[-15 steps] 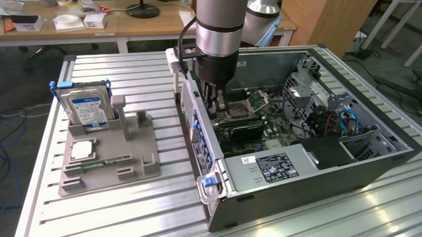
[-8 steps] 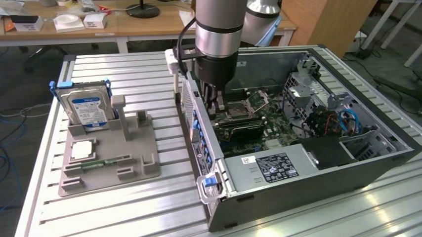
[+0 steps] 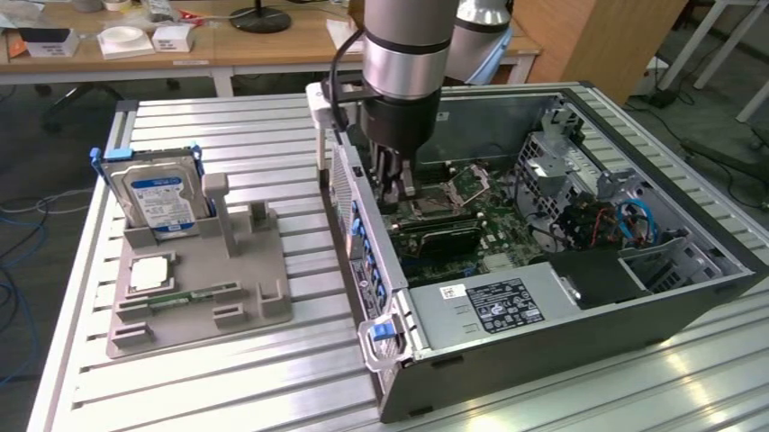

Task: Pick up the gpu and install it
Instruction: 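Press down on the gpu until it lock into place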

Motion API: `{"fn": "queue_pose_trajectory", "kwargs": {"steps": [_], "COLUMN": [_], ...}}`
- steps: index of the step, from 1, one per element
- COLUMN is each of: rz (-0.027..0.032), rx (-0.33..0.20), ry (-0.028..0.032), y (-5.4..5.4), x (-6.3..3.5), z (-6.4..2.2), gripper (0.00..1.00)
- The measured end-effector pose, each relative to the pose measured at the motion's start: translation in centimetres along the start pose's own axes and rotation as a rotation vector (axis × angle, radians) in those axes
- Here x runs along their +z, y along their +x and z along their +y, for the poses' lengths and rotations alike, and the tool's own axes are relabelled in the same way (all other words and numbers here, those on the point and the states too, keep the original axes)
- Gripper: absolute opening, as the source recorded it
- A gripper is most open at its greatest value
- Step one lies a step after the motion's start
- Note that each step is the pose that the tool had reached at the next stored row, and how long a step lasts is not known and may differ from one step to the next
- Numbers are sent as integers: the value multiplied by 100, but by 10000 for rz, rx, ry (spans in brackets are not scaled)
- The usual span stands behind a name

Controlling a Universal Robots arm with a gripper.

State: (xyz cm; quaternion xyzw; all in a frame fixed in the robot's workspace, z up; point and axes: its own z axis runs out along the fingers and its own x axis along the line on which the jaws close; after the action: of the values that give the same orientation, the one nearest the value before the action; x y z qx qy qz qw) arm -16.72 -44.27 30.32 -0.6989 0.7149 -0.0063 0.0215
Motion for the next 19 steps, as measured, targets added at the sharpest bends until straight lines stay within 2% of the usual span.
{"fn": "queue_pose_trajectory", "kwargs": {"steps": [6, 11, 12, 15, 19], "rz": [-1, -1, 1, 5, 13], "rx": [0, 9, 13, 18, 25], "ry": [0, -4, -35, -228, -540], "y": [127, 158, 157, 158, 156], "x": [-11, -11, -12, -10, -6], "z": [-6, -13, -28, -66, -134], "gripper": [10, 10, 10, 10, 10]}}
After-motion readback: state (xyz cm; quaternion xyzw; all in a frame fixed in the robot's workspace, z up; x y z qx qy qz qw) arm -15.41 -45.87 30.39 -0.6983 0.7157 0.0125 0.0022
